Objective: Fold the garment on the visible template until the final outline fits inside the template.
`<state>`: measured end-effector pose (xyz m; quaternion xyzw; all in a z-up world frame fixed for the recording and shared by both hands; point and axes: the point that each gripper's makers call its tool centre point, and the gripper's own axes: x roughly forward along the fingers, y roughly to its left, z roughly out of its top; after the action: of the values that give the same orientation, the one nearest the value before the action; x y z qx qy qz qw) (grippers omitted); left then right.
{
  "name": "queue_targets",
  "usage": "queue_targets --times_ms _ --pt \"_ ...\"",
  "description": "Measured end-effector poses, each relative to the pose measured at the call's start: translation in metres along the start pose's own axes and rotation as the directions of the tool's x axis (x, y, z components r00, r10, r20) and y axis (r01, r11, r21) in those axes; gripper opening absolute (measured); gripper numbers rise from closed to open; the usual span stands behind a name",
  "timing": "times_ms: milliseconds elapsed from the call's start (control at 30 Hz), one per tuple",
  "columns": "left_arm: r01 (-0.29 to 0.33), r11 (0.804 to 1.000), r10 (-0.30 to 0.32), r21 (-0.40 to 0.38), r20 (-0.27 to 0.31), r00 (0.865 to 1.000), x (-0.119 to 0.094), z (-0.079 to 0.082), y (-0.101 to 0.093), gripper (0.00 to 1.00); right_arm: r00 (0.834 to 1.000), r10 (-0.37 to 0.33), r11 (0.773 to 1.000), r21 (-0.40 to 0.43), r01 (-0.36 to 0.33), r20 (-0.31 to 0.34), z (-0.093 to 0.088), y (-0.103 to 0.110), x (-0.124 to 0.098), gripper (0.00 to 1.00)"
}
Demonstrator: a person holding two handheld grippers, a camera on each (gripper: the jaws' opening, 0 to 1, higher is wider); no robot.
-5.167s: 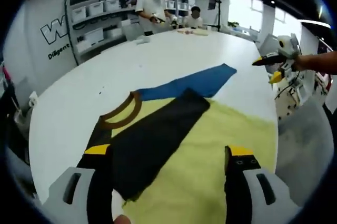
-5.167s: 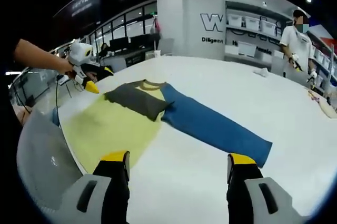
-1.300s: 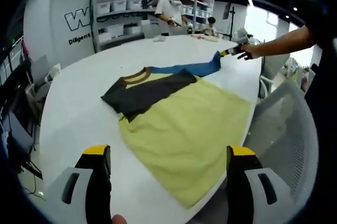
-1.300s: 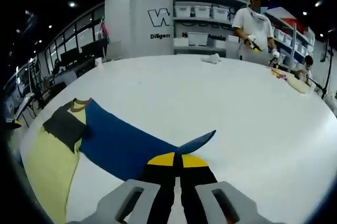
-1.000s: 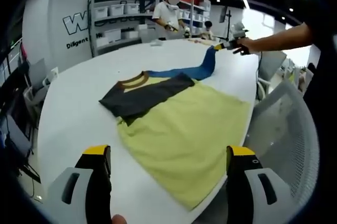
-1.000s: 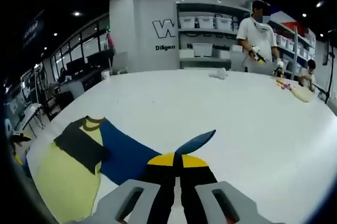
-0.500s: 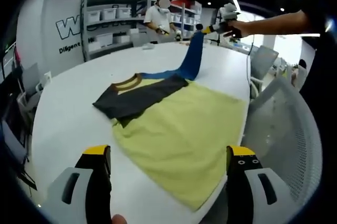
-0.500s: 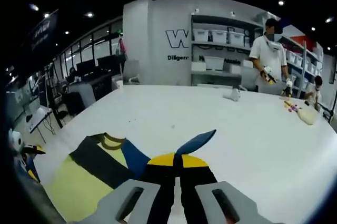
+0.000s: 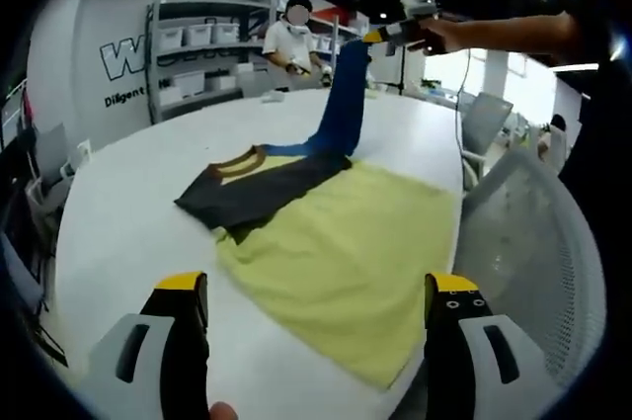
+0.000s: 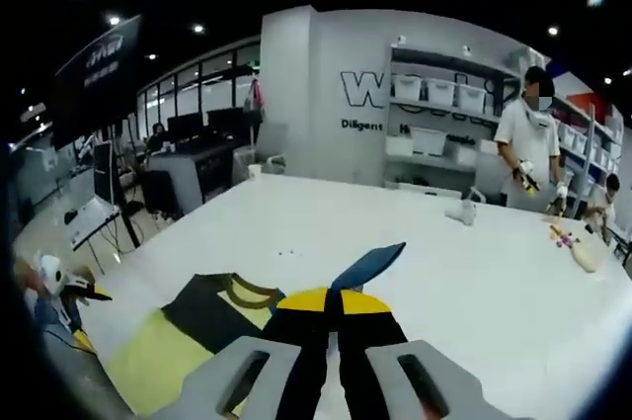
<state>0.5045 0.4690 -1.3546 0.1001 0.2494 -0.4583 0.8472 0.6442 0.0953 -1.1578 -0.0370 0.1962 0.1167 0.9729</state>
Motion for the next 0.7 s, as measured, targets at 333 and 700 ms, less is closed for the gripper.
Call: queue_targets --times_ms 333,700 --pt "0.012 1.000 -0.013 0.021 0.056 0.998 0.000 -0.001 -0.011 0.87 0.999 0.039 0.998 -0.043 -0.039 0.005 0.016 0.046 0.010 0.00" --pt "0.009 0.998 -0.013 0.064 0.067 0.998 -0.001 0.000 -0.011 0.88 0.994 0.104 0.994 -0.030 -0.103 0.019 0.022 0.092 0.035 0.00"
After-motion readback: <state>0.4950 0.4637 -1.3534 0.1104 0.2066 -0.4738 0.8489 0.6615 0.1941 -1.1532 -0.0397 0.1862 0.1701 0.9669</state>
